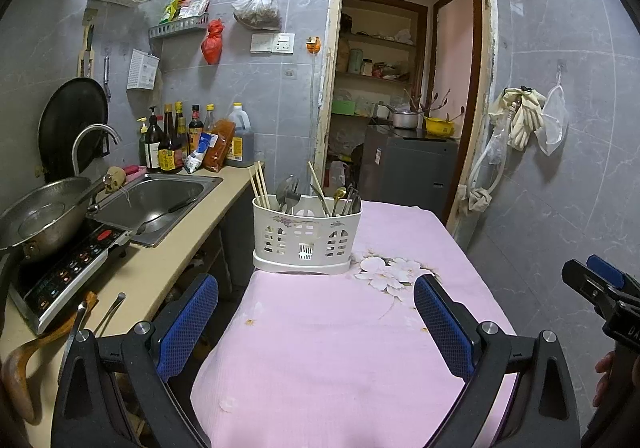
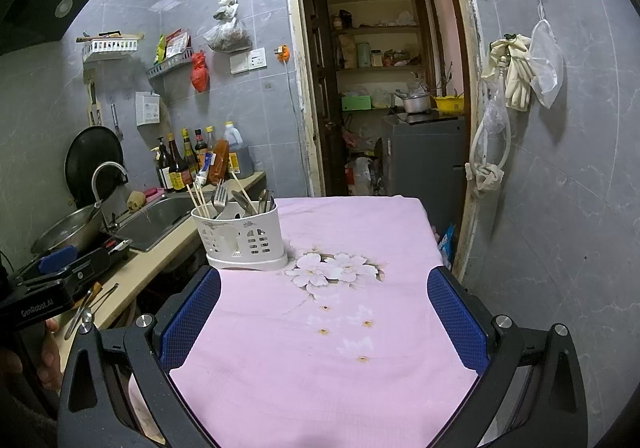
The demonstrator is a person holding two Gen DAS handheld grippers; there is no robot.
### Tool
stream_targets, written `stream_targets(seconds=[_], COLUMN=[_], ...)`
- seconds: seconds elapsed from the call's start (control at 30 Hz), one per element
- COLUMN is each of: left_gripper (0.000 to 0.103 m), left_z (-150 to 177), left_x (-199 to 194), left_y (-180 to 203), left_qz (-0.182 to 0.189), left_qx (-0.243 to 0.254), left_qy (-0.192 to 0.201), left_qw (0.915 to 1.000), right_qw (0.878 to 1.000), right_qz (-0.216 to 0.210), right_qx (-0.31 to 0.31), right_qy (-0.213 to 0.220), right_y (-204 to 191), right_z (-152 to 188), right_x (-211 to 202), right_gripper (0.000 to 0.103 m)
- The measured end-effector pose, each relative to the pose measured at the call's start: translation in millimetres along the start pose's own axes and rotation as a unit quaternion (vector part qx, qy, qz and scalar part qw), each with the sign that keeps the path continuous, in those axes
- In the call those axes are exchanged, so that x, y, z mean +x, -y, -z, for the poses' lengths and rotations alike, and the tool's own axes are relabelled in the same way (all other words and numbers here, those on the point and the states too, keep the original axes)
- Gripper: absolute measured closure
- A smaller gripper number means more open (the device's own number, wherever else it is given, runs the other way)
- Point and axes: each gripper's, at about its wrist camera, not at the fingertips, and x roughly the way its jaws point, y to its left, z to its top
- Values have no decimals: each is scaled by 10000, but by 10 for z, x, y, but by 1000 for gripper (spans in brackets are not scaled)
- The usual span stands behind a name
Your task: Organize utensils
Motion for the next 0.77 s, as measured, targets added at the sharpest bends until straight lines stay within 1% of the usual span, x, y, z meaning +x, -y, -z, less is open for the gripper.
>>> stream_targets(seconds=[0.23, 0.43, 0.77], left_gripper=[4, 4, 4], left_z=[-54, -80, -65], left_x=[-4, 22, 31], left_y=[-6, 86, 104], left_qz=[-35, -87, -117], left_qx=[51, 261, 278], left_qy=[-31, -40, -31], left_qw=[10000, 9996, 9995], right_qw=[10000, 10000, 10000], right_qz=[-5, -11, -13], right_qx=[49, 75, 84], right_qy=[-15, -33, -40], right_y=[41, 68, 102], right_z=[64, 79, 84], right_x=[15, 17, 20], right_gripper=[1, 1, 1])
